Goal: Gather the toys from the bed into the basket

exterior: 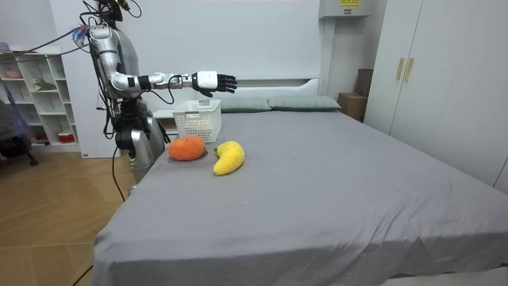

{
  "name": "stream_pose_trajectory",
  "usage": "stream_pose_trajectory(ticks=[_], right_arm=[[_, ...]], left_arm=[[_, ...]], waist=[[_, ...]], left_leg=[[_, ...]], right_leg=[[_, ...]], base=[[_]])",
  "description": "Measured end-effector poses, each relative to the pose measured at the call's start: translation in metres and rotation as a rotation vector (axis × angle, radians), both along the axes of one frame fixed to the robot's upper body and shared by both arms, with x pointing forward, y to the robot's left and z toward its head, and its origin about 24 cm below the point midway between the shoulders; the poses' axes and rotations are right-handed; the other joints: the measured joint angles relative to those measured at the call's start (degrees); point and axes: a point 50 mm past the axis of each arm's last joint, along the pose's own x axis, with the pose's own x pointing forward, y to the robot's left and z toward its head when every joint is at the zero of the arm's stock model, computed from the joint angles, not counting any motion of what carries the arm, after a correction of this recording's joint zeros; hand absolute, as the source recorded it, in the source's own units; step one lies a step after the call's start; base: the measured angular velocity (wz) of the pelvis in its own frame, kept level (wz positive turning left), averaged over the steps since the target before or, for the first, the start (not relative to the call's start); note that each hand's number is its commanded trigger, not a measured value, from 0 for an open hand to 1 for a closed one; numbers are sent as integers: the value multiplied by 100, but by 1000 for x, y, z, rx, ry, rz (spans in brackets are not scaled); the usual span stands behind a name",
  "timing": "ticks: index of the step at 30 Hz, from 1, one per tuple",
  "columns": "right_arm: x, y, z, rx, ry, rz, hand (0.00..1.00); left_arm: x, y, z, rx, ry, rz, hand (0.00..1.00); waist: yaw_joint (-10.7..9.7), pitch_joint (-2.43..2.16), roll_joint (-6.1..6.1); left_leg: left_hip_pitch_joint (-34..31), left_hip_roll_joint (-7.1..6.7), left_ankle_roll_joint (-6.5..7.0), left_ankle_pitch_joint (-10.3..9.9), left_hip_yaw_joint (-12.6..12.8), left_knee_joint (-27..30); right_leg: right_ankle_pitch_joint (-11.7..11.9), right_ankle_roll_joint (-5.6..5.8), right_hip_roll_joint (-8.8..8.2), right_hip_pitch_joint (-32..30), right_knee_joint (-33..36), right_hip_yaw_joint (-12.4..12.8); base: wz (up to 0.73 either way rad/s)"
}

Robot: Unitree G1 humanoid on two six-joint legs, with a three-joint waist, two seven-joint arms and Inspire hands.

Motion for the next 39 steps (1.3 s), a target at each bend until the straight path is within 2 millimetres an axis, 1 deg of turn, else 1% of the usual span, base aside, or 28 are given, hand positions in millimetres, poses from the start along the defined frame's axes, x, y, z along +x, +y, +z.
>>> stream_pose_trajectory(ticks=[3, 5, 7, 10, 15, 16, 17, 21, 23, 27, 28, 31, 32, 33, 36, 39], right_arm=[[-3, -4, -8, -3, 30, -12, 0], [-7, -10, -12, -11, 46, -35, 0], [-10, -17, -13, -12, 51, -59, 0], [-12, -25, -13, -11, 44, -87, 0], [-19, -38, -14, 2, 22, -145, 0], [-21, -41, -18, 11, 29, -149, 0], [-21, -44, -23, 23, 45, -162, 0], [-27, -50, -36, 62, 95, -195, 0], [-32, -52, -43, 71, 124, -207, 0], [-34, -54, -48, 76, 143, -216, 0], [-34, -54, -48, 77, 143, -218, 0], [-34, -55, -49, 74, 145, -226, 0], [-34, -55, -49, 72, 142, -233, 0], [-34, -55, -49, 71, 141, -236, 0], [-26, -56, -52, 70, 148, -252, 0], [-21, -59, -58, 71, 174, -276, 0]], left_arm=[[-3, 2, 0, 3, 3, 12, 0], [-3, 4, 1, 3, 0, 29, 0], [-4, 6, 1, 5, -2, 40, 0], [-9, 8, 1, 6, -1, 58, 0], [-11, 8, 1, 2, -8, 67, 0], [-13, 8, 1, 1, -5, 67, 0], [-17, 8, 1, 2, 3, 69, 0], [-20, 9, 1, 5, 10, 69, 0], [-25, 10, 1, 10, 25, 72, 0], [-29, 12, 1, 13, 38, 74, 0], [-32, 12, 0, 13, 46, 77, 0], [-32, 12, 1, 17, 43, 77, 0], [-30, 12, 1, 16, 38, 74, 0], [-30, 12, 1, 16, 37, 72, 0], [-24, 10, 1, 12, 23, 65, 0], [-14, 8, 0, -11, -5, 83, 0]], waist=[[-41, -1, -2], [-70, -2, -3], [-74, -2, -3], [-158, -1, -1], [-214, 5, 7], [-257, 13, 23], [-282, 8, 17], [-318, 4, 28], [-316, -4, 37], [-311, -23, 28], [-310, -29, 18], [-313, -65, -34], [-309, -65, -47], [-303, -64, -51], [-314, -39, -22], [-302, 15, 58]], left_leg=[[-1, 0, 4, -3, -1, 5], [-5, 0, 6, -4, 0, 14], [-5, 0, 6, -5, 2, 17], [16, -3, 7, -5, 9, 13], [79, -2, 9, -6, 8, 12], [93, -3, 10, -7, 6, 11], [94, -2, 10, -7, 5, 16], [73, -1, 10, -8, 15, 30], [75, 6, 10, -9, 52, 21], [-9, 14, 10, -6, 108, 18], [-31, 14, 10, -6, 113, 8], [-100, 14, 10, -4, 133, 8], [-135, 24, 11, -4, 186, 7], [-177, 28, 11, -4, 203, 7], [-294, 48, 14, -5, 273, 15], [-394, 64, 19, -6, 346, 12]], right_leg=[[1, 2, -7, -1, 1, -2], [2, 3, -14, 5, 1, -15], [2, 3, -13, 7, 1, -16], [2, 4, -9, 22, 5, -14], [1, 4, -8, 78, 1, -9], [1, 5, -6, 101, -5, -11], [2, 7, -2, 104, -5, -4], [2, 7, -5, 76, -2, 37], [3, 7, -3, 44, -7, 120], [4, 8, -5, -116, -7, 159], [4, 8, -6, -129, -9, 159], [5, 9, 2, -189, -12, 161], [6, 10, 1, -229, -2, 164], [8, 11, 0, -256, 1, 165], [17, 8, -4, -421, 83, 245], [41, 11, 5, -545, 94, 284]], base=[[0], [0], [0], [0], [0], [0], [0], [-2], [-9], [-8], [0], [0], [-4], [-10], [-12], [-13]])
